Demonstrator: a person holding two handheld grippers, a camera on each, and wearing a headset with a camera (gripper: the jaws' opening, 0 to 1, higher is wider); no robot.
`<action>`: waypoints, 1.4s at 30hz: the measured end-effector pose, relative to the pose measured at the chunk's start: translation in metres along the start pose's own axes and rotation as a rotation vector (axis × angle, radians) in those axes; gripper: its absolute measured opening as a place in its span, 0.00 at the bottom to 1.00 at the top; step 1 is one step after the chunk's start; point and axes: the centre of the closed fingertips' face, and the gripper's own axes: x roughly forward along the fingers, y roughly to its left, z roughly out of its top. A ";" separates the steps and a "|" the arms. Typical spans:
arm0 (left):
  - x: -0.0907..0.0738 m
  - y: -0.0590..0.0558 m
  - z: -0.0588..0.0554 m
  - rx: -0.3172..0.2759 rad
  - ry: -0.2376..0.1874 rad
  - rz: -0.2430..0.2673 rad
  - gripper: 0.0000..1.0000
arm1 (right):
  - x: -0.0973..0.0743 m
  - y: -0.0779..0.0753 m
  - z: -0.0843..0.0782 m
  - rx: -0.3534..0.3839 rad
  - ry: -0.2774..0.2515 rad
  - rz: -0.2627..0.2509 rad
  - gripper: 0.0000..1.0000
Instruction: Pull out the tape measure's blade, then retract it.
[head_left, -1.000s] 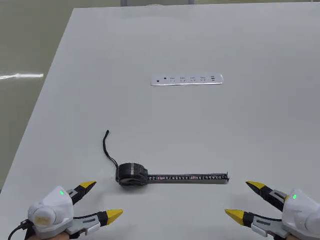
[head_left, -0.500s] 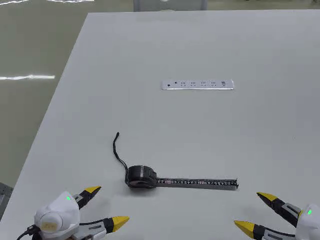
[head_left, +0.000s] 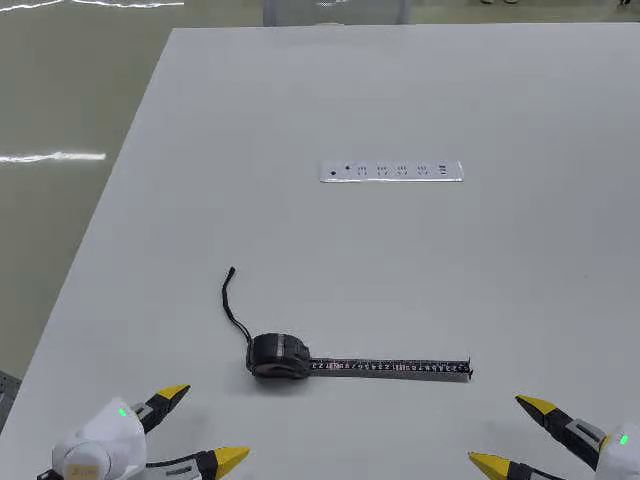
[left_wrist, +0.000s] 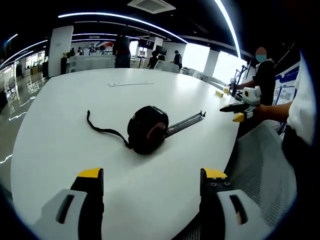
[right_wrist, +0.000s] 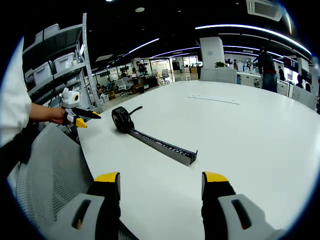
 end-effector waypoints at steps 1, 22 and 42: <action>-0.001 0.000 0.000 0.001 0.000 0.001 0.78 | -0.001 0.001 0.000 0.001 0.000 -0.001 0.67; -0.019 -0.003 -0.011 -0.019 0.012 0.018 0.80 | -0.019 0.003 -0.004 0.014 -0.002 -0.029 0.70; -0.023 -0.001 -0.018 -0.033 0.017 0.026 0.80 | -0.026 0.000 -0.009 0.031 -0.007 -0.044 0.71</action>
